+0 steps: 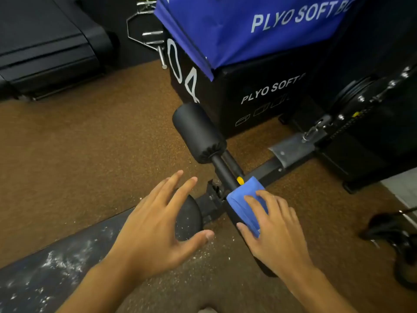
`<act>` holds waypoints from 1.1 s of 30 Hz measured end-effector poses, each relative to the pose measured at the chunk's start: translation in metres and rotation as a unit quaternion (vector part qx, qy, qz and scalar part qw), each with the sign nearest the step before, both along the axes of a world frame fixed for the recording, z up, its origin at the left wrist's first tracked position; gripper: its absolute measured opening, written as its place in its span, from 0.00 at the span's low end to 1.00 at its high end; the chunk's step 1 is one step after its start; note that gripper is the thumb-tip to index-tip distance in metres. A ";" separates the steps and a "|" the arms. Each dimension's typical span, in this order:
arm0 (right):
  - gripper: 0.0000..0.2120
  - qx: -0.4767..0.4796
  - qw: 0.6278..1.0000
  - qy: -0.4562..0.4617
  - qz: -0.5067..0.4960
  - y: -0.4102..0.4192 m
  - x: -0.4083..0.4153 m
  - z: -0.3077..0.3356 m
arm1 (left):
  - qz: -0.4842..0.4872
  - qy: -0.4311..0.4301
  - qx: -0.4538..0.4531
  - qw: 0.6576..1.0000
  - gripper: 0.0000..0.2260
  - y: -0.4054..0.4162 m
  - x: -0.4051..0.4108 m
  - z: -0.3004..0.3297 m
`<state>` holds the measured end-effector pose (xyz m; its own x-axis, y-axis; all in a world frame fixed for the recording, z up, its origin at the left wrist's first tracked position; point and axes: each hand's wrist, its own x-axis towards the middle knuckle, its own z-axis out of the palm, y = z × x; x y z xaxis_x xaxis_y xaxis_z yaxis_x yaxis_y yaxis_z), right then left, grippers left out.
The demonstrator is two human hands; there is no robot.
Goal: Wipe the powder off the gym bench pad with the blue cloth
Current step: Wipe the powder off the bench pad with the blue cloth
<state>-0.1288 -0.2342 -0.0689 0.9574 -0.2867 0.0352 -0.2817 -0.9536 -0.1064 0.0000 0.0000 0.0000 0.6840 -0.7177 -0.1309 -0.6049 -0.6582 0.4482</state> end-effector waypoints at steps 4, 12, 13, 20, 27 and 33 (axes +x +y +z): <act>0.17 0.020 0.996 -0.083 0.004 -0.008 0.003 -0.012 | 0.004 -0.002 0.003 1.000 0.44 0.002 0.002 -0.013; 0.15 0.156 0.971 -0.176 -0.028 -0.013 0.015 0.000 | 0.026 -0.015 -0.022 0.999 0.44 0.012 0.006 -0.018; 0.13 0.184 0.963 -0.194 -0.044 -0.011 0.017 0.007 | 0.030 -0.016 -0.023 0.999 0.44 0.014 0.007 -0.016; 0.13 0.343 0.894 -0.286 -0.046 0.034 0.050 0.041 | 0.069 -0.039 -0.030 0.996 0.43 0.046 0.014 -0.013; 0.13 0.310 0.908 -0.280 0.020 0.088 0.084 -0.015 | 0.082 -0.044 -0.034 0.995 0.43 0.098 0.022 -0.053; 0.13 0.192 0.939 -0.280 0.059 0.122 0.119 -0.134 | 0.094 -0.044 -0.024 0.994 0.44 0.135 0.031 -0.134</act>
